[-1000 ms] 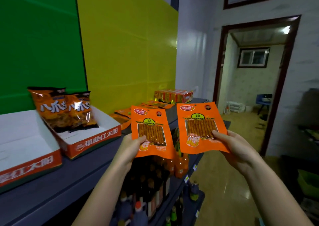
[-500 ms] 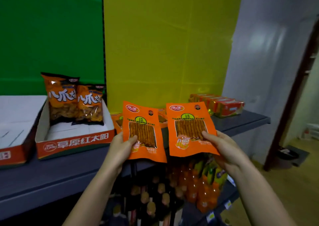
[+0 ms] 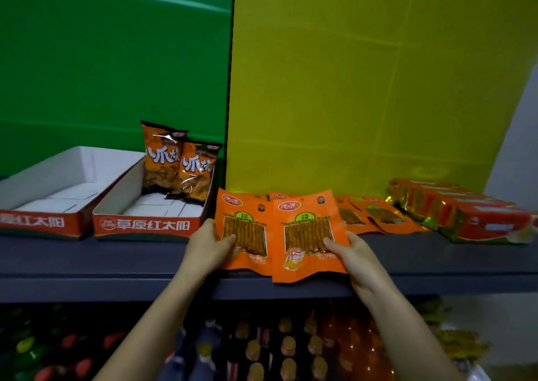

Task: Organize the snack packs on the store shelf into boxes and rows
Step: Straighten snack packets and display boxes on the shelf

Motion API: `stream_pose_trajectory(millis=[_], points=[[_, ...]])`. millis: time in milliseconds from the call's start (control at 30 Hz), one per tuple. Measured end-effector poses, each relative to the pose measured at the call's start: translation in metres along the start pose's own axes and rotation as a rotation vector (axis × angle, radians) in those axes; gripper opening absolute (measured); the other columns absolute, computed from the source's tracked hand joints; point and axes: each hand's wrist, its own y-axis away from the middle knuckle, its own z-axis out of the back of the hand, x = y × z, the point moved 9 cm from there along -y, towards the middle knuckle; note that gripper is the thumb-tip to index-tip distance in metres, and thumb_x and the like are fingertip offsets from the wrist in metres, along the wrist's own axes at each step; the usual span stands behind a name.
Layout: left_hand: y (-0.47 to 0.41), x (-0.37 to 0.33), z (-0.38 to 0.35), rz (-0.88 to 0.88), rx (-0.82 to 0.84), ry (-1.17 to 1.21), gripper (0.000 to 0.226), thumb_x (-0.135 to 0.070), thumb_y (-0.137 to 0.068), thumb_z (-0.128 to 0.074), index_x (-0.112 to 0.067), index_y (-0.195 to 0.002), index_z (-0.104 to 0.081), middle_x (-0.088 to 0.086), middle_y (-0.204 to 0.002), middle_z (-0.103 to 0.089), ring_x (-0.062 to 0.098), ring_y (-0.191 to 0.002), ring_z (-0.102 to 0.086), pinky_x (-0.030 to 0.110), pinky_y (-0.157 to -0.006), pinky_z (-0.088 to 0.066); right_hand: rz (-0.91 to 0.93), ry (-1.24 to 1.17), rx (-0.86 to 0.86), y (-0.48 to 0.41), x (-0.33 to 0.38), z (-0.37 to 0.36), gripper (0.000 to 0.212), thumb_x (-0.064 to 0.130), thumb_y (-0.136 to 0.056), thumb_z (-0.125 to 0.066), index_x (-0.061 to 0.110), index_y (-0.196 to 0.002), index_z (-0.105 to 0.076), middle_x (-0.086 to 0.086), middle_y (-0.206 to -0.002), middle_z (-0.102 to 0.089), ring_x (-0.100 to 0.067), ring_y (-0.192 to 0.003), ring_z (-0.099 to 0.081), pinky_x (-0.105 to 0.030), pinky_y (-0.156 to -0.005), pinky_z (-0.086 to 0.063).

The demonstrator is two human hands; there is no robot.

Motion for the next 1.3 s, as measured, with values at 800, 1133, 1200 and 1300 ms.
stream_pose_trajectory(millis=[800,1133,1200,1300], points=[[0.017,-0.027,0.006,-0.347,-0.333,-0.546,0.048,-0.039,-0.086,-0.059,-0.013,-0.125,-0.048,0.003,-0.120,-0.054,0.019,-0.110,-0.050,0.031,-0.091,-0.042,0.360,1.196,-0.157,0.004,0.038,0.002,0.048,0.048,-0.094,-0.042,0.017,-0.131,-0.046,-0.002,-0.135,-0.046,-0.021,-0.126,-0.041,-0.035,-0.090,-0.044],[0.068,-0.017,0.127,-0.418,-0.485,-0.973,0.025,-0.037,-0.077,-0.048,-0.017,-0.077,-0.064,0.001,-0.070,-0.068,0.027,-0.064,-0.065,0.030,-0.050,-0.048,0.900,1.008,0.314,0.076,0.090,-0.183,0.031,0.042,-0.093,-0.046,0.031,-0.119,-0.056,0.012,-0.123,-0.059,-0.013,-0.116,-0.054,-0.031,-0.091,-0.043],[0.084,0.004,0.169,-0.326,-0.524,-1.046,0.030,-0.041,-0.074,-0.041,-0.019,-0.074,-0.061,-0.001,-0.068,-0.066,0.026,-0.063,-0.065,0.028,-0.048,-0.047,0.956,0.963,0.416,0.098,0.090,-0.232,0.030,0.041,-0.092,-0.047,0.029,-0.118,-0.057,0.011,-0.121,-0.061,-0.016,-0.114,-0.056,-0.033,-0.089,-0.046],[0.116,0.034,0.236,-0.194,-0.578,-1.059,0.032,-0.042,-0.080,-0.044,-0.017,-0.086,-0.064,0.000,-0.083,-0.068,0.026,-0.081,-0.066,0.032,-0.062,-0.049,1.016,0.899,0.570,0.136,0.087,-0.303,0.031,0.042,-0.093,-0.045,0.030,-0.120,-0.056,0.012,-0.122,-0.060,-0.013,-0.115,-0.055,-0.031,-0.089,-0.045]])
